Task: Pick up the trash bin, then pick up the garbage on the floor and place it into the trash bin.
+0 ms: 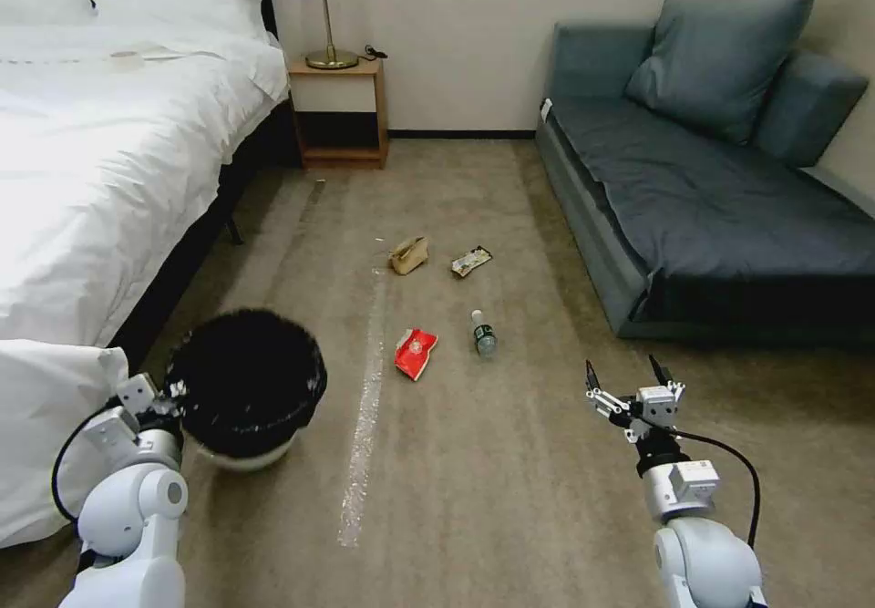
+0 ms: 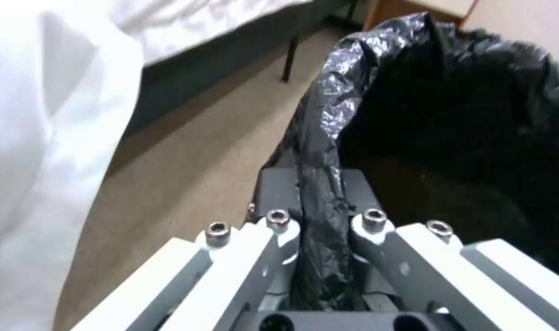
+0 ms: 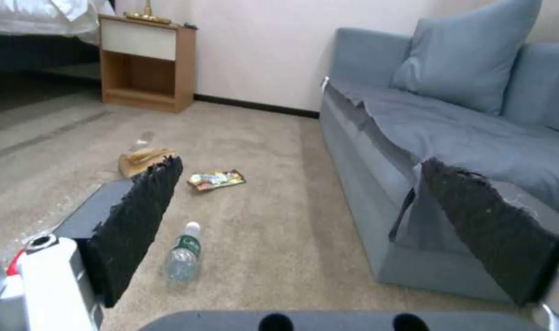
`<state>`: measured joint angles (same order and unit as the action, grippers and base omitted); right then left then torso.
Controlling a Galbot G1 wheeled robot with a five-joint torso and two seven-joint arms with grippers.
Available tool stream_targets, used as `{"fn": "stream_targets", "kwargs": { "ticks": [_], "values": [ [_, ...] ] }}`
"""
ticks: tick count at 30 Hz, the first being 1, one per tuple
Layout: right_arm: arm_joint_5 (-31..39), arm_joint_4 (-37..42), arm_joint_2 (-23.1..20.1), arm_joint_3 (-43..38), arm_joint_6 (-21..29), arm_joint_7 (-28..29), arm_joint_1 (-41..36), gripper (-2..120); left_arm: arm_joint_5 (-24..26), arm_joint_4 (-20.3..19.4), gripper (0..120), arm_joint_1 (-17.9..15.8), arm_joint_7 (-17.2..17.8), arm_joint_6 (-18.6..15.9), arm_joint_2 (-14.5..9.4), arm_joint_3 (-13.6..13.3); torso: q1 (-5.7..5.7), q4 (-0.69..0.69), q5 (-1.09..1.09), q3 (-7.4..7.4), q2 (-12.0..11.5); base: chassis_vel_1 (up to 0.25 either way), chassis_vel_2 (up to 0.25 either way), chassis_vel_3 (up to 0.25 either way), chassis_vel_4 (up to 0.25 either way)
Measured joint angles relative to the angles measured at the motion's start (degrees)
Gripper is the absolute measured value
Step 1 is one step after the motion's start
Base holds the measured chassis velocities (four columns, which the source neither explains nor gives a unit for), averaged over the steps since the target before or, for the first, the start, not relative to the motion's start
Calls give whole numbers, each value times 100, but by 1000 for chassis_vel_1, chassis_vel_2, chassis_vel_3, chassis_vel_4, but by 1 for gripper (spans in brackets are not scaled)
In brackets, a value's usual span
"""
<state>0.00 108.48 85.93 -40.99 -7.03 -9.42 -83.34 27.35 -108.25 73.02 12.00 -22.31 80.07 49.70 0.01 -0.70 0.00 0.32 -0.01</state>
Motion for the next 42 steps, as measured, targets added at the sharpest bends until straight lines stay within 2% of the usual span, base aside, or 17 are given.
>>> {"fn": "stream_targets", "kwargs": {
  "ticks": [4,10,12,19,28,33,42],
  "values": [
    [-11,-6,28,23,-12,27,19,100,-135,-233,5,50,-84,147,42,-86,0,1,-1,0,0,0,0,0,0],
    [-41,-84,94,50,-104,126,91,100,-377,-324,5,121,-139,307,107,-123,0,0,-1,-1,0,0,0,0,0],
    [-86,-174,135,116,-174,250,167,100,-756,-376,5,185,-234,504,142,-111,0,1,0,-1,0,0,0,0,0],
    [-126,-421,197,407,-237,748,372,100,-1312,-400,5,196,-236,657,206,-105,0,1,0,-1,1,0,0,0,0],
    [-188,-864,166,651,-518,1058,519,100,-1358,-314,5,216,-29,543,332,-157,0,1,-1,-1,1,0,0,0,0],
    [-464,-1137,161,704,-847,1072,593,100,-1340,-296,5,196,62,485,338,-138,0,1,0,0,1,0,0,0,0],
    [-472,-1292,127,809,-1025,994,616,100,-1289,-258,5,155,138,478,363,-138,0,1,0,-1,1,0,0,0,0]
  ]
}}
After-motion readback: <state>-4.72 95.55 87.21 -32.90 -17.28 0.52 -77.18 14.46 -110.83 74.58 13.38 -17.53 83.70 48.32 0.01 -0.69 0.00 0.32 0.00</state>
